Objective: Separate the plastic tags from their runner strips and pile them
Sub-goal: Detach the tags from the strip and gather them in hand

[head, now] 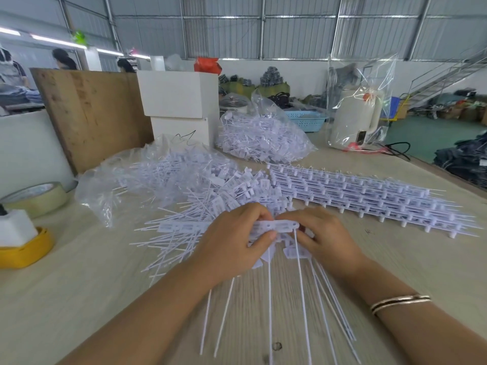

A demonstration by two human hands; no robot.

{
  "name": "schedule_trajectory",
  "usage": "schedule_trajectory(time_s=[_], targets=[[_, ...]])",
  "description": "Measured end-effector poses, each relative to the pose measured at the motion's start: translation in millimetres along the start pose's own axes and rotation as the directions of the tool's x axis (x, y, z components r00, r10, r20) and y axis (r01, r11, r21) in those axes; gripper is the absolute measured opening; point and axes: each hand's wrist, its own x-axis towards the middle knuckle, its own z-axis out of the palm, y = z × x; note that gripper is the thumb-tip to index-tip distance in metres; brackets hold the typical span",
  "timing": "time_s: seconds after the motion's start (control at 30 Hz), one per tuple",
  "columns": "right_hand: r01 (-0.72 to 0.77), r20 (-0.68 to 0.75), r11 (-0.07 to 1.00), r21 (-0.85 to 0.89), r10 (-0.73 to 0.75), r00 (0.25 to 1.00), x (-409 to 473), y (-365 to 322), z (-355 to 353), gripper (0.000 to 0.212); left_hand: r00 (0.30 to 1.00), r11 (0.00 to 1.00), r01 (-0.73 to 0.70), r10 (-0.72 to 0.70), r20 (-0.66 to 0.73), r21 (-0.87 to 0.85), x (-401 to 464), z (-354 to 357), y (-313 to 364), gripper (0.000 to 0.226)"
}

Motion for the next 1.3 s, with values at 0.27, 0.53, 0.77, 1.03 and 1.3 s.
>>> schedule_trajectory(time_s=[0.27,0.53,0.77,1.03,1.3], targets=[[0.021,-0.012,0.998,-0.064,-0.022,1.000,0.4,0.4,-1.4,0.035,0.998,0.992,0.021,-0.027,0.049,0.125,-0.3,0.2,-11.2,0.027],[0.064,0.004,0.995,-0.073,-0.064,0.998,2.7,-4.4,-5.2,0.019,0.994,0.994,0.044,-0.053,0.098,0.098,3.1,1.0,-15.7,0.026],[-0.013,0.086,1.000,0.011,0.012,0.996,2.3,-3.3,-6.5,0.023,0.994,0.998,0.048,-0.053,0.095,0.044,2.9,-0.3,-15.9,0.018],[-0.006,0.108,1.000,0.000,0.006,0.994,2.0,-0.6,-4.2,0.024,0.993,0.998,0.052,-0.056,0.107,0.033,3.2,-1.1,-16.1,0.019],[-0.013,0.132,0.998,0.066,0.004,0.991,1.3,1.5,-2.3,0.030,0.993,0.998,0.062,-0.064,0.097,0.024,2.5,-2.2,-14.4,0.012]])
